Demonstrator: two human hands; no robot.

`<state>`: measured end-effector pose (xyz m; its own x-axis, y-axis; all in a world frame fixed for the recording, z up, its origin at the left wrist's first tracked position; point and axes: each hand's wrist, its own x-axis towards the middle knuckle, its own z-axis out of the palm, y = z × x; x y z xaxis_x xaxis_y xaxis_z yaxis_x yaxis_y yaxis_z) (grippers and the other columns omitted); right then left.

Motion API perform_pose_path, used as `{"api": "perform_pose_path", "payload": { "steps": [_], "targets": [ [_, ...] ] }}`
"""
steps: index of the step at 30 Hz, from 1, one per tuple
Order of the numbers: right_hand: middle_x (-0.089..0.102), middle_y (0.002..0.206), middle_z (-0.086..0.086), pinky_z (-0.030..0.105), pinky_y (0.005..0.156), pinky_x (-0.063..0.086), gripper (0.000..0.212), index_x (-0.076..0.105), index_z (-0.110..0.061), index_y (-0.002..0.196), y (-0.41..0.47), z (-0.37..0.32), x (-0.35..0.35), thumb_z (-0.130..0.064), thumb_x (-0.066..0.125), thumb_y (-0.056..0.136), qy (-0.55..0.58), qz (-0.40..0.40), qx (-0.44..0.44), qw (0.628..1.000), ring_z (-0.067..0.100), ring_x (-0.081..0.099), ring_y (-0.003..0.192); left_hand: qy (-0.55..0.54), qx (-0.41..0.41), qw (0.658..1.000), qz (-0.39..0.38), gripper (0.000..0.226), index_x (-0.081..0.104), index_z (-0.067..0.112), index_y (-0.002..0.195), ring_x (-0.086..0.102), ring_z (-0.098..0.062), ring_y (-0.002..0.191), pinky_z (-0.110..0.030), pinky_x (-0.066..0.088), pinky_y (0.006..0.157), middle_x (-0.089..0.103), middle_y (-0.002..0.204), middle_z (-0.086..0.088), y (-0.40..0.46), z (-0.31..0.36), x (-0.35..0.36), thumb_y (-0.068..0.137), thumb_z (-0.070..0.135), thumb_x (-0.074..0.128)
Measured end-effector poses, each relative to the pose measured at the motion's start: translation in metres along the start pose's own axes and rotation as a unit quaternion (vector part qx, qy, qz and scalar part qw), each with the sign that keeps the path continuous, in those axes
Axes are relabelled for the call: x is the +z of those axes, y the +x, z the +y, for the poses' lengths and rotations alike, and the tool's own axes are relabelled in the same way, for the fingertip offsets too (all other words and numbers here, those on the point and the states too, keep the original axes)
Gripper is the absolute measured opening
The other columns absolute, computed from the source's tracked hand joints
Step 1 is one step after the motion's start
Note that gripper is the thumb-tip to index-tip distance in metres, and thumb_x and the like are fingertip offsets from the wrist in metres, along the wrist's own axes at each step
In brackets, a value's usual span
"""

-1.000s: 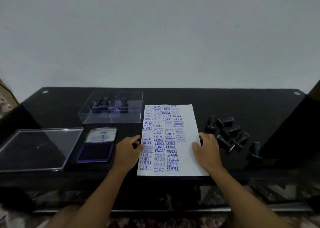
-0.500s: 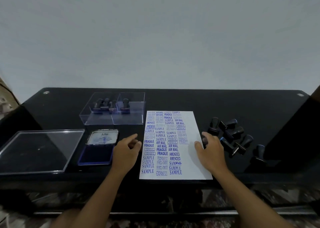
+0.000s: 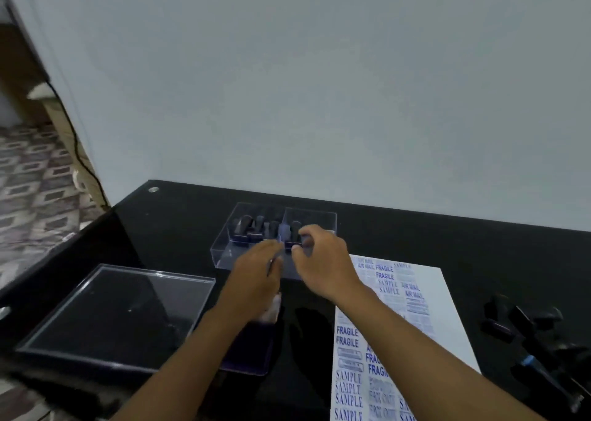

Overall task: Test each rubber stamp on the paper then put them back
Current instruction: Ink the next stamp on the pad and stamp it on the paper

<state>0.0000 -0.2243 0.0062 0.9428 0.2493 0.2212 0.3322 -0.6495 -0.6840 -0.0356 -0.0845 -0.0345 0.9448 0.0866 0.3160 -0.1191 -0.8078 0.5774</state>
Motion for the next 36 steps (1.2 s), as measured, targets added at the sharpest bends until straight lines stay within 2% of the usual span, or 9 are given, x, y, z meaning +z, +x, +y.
{"api": "perform_pose_path", "payload": {
  "steps": [7,11,15,19,22,27,30,33,36],
  "targets": [
    [0.065,0.101,0.008,0.035,0.079,0.053,0.019,0.066,-0.011,0.098,0.11,0.007,0.037,-0.015,0.049,0.09,-0.125,-0.057,0.08,0.987,0.026,0.06,0.09,0.071,-0.019,0.997,0.004,0.041,0.052,0.011,0.137,0.036,-0.023,0.14,-0.042,0.03,0.115,0.046,0.146,-0.006,0.056,-0.057,-0.015,0.099,0.026,0.044],
    [0.062,0.094,0.008,0.035,0.073,0.051,0.016,0.066,-0.013,0.095,0.142,0.027,0.054,-0.02,0.054,0.088,-0.191,-0.09,0.125,0.969,0.027,0.058,0.08,0.139,-0.021,0.989,-0.049,0.049,0.03,0.025,0.149,0.013,-0.015,0.148,-0.035,0.019,0.118,0.024,0.158,0.005,0.061,-0.072,0.0,0.102,0.038,0.031],
    [0.058,0.089,0.007,0.033,0.07,0.046,0.022,0.063,-0.011,0.088,0.155,0.04,0.069,-0.032,0.06,0.088,-0.214,-0.108,0.142,0.961,0.026,0.055,0.079,0.171,-0.024,0.984,-0.029,0.05,0.023,0.033,0.151,0.007,-0.008,0.148,-0.032,0.012,0.117,0.018,0.159,0.012,0.058,-0.078,0.009,0.102,0.042,0.021],
    [0.062,0.097,0.011,0.031,0.068,0.044,0.019,0.065,-0.009,0.091,0.157,0.042,0.072,-0.027,0.066,0.088,-0.212,-0.088,0.136,0.964,0.024,0.051,0.078,0.162,-0.025,0.986,-0.031,0.049,0.026,0.032,0.15,0.008,-0.008,0.148,-0.031,0.008,0.118,0.02,0.159,0.011,0.056,-0.075,0.006,0.102,0.042,0.023],
    [0.066,0.09,0.007,0.028,0.065,0.048,0.013,0.066,-0.008,0.088,0.151,0.036,0.061,-0.02,0.068,0.086,-0.162,-0.051,0.116,0.979,0.018,0.057,0.072,0.122,-0.021,0.991,-0.052,0.049,0.032,0.029,0.148,0.01,-0.008,0.147,-0.034,0.007,0.12,0.023,0.158,0.01,0.057,-0.072,-0.003,0.101,0.042,0.032],
    [0.062,0.091,-0.004,0.019,0.078,0.046,0.013,0.069,-0.013,0.099,0.115,0.011,0.021,-0.013,0.065,0.086,-0.076,0.033,0.018,0.996,0.011,0.056,0.086,0.103,-0.018,0.994,-0.024,0.048,0.041,0.024,0.144,0.023,-0.008,0.143,-0.037,0.013,0.119,0.033,0.152,0.009,0.043,-0.063,-0.027,0.099,0.04,0.041],
    [0.06,0.087,-0.008,0.008,0.067,0.038,0.011,0.068,-0.018,0.096,0.083,-0.011,0.0,-0.017,0.067,0.086,-0.02,0.061,-0.011,0.998,0.006,0.055,0.081,0.096,-0.018,0.995,-0.017,0.048,0.046,0.02,0.141,0.032,-0.011,0.139,-0.04,0.022,0.118,0.039,0.148,0.006,0.025,-0.057,-0.04,0.098,0.04,0.045],
    [0.061,0.088,-0.013,0.015,0.075,0.044,0.016,0.066,-0.024,0.097,0.039,-0.03,-0.015,-0.019,0.068,0.082,0.039,0.045,-0.011,0.998,0.006,0.059,0.083,0.088,-0.027,0.996,-0.023,0.046,0.052,0.018,0.136,0.046,-0.016,0.129,-0.039,0.035,0.11,0.046,0.143,0.003,-0.003,-0.05,-0.051,0.095,0.038,0.052],
    [0.065,0.091,-0.01,0.018,0.081,0.047,0.025,0.068,-0.024,0.105,-0.005,-0.04,-0.012,-0.02,0.07,0.08,0.012,-0.021,-0.032,0.999,0.006,0.06,0.08,0.094,-0.047,0.993,-0.062,0.046,0.054,0.021,0.134,0.052,-0.017,0.119,-0.036,0.04,0.104,0.049,0.138,0.005,-0.032,-0.046,-0.061,0.093,0.04,0.055]
  ]
}}
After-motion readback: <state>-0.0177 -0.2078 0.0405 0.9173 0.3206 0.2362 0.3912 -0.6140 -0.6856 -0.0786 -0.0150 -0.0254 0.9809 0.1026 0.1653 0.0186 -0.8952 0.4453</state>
